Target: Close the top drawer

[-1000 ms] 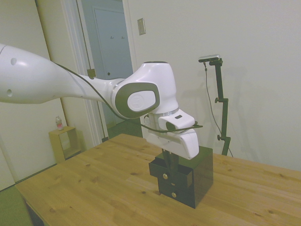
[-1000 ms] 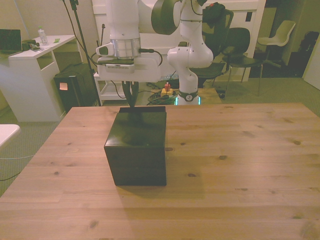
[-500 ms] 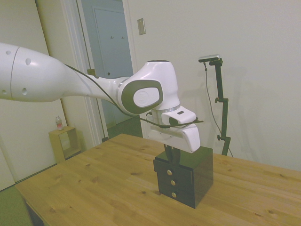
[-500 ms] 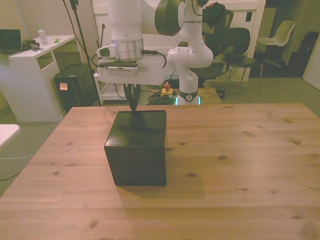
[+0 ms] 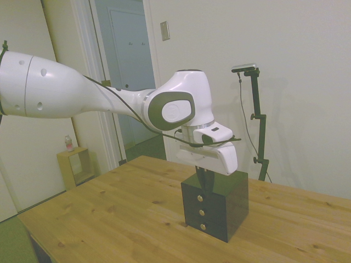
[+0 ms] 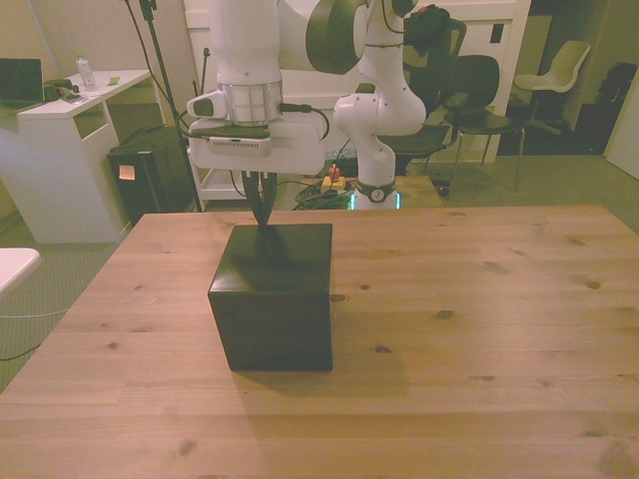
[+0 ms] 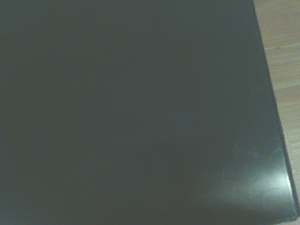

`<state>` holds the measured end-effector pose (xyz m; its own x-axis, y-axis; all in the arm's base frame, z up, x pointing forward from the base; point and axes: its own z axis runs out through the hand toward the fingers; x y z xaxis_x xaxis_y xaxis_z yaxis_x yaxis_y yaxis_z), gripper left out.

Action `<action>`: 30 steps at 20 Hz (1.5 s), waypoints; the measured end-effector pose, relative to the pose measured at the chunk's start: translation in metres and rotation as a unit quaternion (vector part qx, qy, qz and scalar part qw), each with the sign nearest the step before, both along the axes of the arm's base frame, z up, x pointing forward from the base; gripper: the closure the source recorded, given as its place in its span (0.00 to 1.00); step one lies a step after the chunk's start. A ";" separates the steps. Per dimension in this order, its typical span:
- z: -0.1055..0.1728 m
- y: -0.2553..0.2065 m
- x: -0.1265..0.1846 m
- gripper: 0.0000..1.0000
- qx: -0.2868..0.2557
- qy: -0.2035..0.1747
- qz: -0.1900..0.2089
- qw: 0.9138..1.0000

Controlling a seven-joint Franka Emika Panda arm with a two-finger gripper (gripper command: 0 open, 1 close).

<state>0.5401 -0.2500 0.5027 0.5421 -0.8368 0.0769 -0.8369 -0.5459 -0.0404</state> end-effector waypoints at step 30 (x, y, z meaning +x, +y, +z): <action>-0.039 0.224 -0.067 1.00 -0.003 0.017 0.058 0.998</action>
